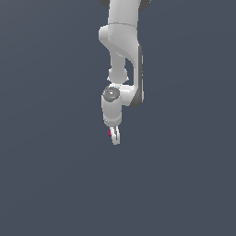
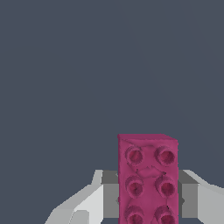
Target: Pick up the object and move it to a goal position.
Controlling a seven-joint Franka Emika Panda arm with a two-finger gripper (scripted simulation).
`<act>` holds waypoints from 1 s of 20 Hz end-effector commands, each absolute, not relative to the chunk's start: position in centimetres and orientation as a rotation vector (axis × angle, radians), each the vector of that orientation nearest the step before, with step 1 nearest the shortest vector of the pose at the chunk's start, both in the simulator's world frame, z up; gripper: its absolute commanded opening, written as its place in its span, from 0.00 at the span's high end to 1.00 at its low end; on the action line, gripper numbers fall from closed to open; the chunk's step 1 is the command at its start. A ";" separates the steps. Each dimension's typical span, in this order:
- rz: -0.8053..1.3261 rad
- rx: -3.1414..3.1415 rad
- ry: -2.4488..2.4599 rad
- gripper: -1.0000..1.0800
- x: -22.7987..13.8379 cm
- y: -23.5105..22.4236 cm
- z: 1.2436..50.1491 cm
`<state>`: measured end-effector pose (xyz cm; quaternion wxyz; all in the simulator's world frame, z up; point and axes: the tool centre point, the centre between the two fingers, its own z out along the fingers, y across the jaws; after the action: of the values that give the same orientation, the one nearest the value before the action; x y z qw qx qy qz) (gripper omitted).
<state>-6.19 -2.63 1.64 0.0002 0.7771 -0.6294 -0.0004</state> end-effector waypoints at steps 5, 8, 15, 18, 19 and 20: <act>0.000 2.442 -1.977 1.00 -5.5 -1.6 4.3; 0.000 2.441 -1.978 1.00 -5.0 -0.9 6.4; 0.001 2.439 -1.978 1.00 -3.4 1.5 12.9; 0.002 2.438 -1.978 1.00 -2.6 2.6 16.0; 0.002 2.438 -1.978 1.00 -2.3 3.0 17.0; 0.002 2.438 -1.978 1.00 -2.0 3.3 17.9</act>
<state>-2.38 2.79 16.37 0.0004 0.7768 -0.6297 0.0007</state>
